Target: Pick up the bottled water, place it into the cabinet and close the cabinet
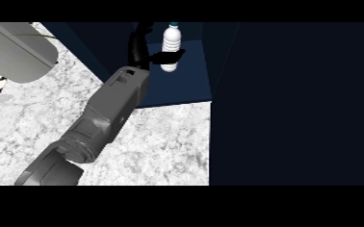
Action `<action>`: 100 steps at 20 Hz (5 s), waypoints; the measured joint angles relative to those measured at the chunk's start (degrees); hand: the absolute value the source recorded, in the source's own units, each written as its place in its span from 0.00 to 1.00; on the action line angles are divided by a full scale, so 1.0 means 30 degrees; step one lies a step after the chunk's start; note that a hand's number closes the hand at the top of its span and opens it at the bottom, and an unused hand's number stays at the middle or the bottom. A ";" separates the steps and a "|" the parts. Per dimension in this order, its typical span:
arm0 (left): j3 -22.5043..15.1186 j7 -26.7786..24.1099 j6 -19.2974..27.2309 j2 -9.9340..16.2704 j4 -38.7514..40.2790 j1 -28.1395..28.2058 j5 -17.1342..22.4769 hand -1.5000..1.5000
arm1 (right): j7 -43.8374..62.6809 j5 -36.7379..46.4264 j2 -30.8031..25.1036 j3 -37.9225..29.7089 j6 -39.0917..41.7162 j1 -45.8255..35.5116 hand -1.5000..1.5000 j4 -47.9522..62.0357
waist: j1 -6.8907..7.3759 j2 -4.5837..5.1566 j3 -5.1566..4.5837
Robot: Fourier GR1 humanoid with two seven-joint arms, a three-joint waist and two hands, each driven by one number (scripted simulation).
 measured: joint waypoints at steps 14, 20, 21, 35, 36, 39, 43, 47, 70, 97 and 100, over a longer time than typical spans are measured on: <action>0.1568 -0.2494 -0.3937 -0.0090 -0.1125 -0.0585 0.1024 0.00 | -0.0217 -0.0221 -0.0081 0.0352 0.0813 0.0522 0.00 0.0028 | 0.0285 -0.0128 -0.0022; 0.2018 -0.3127 -0.5656 -0.0550 -0.1694 -0.0589 0.1291 0.00 | 0.0045 -0.0362 0.0036 0.0289 0.0764 0.0718 0.00 -0.0092 | 0.0867 -0.0390 -0.0003; 0.2050 -0.3069 -0.5734 -0.0647 -0.1771 -0.0583 0.1277 0.00 | 0.0070 -0.0369 0.0030 0.0229 0.0786 0.0834 0.00 -0.0093 | 0.0962 -0.0437 0.0000; -0.0481 -0.2329 -0.7188 -0.0987 -0.7592 0.4082 0.2619 0.00 | 0.1104 -0.0031 0.0792 0.1354 -0.0005 0.0615 0.00 -0.0220 | 0.1712 -0.0819 0.0009; -0.0951 -0.2380 -0.7374 -0.0988 -0.8299 0.4722 0.2882 0.00 | 0.1290 0.0004 0.0879 0.1437 -0.0161 0.0443 0.00 -0.0206 | 0.1731 -0.0818 0.0009; -0.2120 -0.2158 -0.7877 -0.0994 -1.0551 0.6367 0.3584 0.00 | 0.1289 0.0122 0.0909 0.1642 -0.0289 0.0525 0.00 -0.0310 | 0.1805 -0.0858 0.0007; -0.3246 -0.1894 -0.8283 -0.0939 -1.3592 0.8377 0.3702 0.00 | 0.1342 0.0269 0.0966 0.1968 -0.0448 0.0592 0.00 -0.0351 | 0.1959 -0.0870 0.0010; -0.4269 -0.1308 -0.8400 -0.0429 -1.7100 1.0652 0.3446 0.00 | 0.1273 0.0813 0.0959 0.2491 -0.0648 0.1067 0.00 -0.0523 | 0.2076 -0.0902 0.0011; -0.4046 0.0615 -0.9385 0.6171 -3.0112 2.1953 0.4460 0.00 | 0.0306 0.2588 -0.4343 0.5561 0.3128 0.0907 1.00 -0.0976 | 0.2106 -0.1004 -0.0038; 0.1224 0.0830 -1.5036 1.1367 -3.3277 2.7410 0.9372 0.00 | 0.3578 0.2713 -0.5553 0.9310 0.1407 -0.3537 1.00 -0.0839 | 0.4135 -0.0555 -0.0265; 0.1529 0.0864 -1.5706 1.1768 -3.3319 2.7618 0.9638 0.00 | 0.3987 0.2584 -0.5524 0.9278 0.1459 -0.4196 1.00 -0.0820 | 0.4565 -0.0430 -0.0279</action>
